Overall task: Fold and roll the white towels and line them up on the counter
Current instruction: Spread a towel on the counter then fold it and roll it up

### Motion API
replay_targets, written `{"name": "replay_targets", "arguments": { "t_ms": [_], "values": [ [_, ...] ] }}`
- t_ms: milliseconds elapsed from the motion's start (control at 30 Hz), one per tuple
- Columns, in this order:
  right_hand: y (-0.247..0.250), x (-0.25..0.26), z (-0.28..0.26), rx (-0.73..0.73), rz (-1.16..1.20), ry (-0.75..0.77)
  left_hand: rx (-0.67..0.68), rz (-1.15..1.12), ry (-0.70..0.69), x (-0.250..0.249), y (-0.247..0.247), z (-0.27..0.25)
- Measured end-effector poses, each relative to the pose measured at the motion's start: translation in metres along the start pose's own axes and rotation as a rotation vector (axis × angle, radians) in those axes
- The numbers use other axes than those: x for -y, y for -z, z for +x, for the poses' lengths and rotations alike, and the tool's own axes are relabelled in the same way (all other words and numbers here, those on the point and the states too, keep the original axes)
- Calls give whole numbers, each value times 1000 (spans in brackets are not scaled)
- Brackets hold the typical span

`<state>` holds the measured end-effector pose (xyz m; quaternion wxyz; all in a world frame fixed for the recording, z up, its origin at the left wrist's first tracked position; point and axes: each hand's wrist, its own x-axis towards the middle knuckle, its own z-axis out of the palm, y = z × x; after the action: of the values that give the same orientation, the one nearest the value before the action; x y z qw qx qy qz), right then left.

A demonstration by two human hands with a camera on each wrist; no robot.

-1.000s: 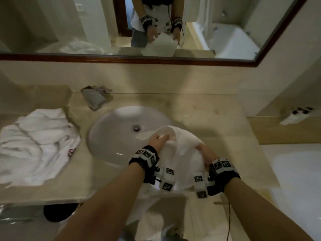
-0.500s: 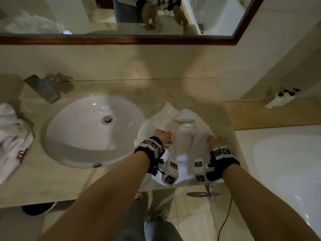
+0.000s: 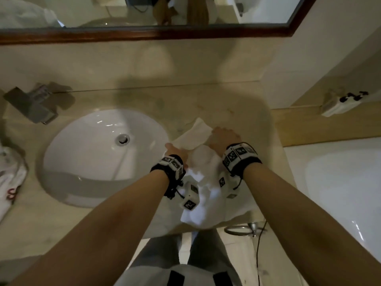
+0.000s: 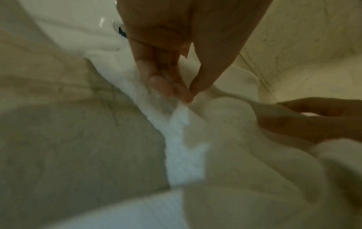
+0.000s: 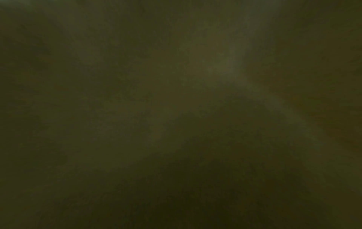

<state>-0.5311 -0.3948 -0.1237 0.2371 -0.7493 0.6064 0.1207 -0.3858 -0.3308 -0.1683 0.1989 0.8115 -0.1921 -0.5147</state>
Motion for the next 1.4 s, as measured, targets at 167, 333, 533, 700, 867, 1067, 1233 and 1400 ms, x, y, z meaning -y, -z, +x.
{"name": "replay_targets", "arguments": {
  "t_ms": [167,333,533,700,867,1067,1233,1400],
  "values": [
    [13,-43,38,-103,124,-67,-79,195,-63,-9,14,12],
    [41,-122,54,-97,252,-453,-226,312,-189,-35,13,27],
    [52,-111,84,-516,319,-291,-329,451,-137,-55,6,37],
    [56,-98,115,-72,308,-289,-256,471,-101,-76,-10,53],
    [52,-142,124,32,329,-373,-227,520,-47,-87,-23,63],
    [57,-153,139,6,273,-319,-278,726,-125,-108,2,72],
    [59,-139,164,-292,508,-246,-379,235,-140,-143,25,98],
    [53,-112,172,-231,633,-111,-497,38,-511,-151,15,102]
  ]
}}
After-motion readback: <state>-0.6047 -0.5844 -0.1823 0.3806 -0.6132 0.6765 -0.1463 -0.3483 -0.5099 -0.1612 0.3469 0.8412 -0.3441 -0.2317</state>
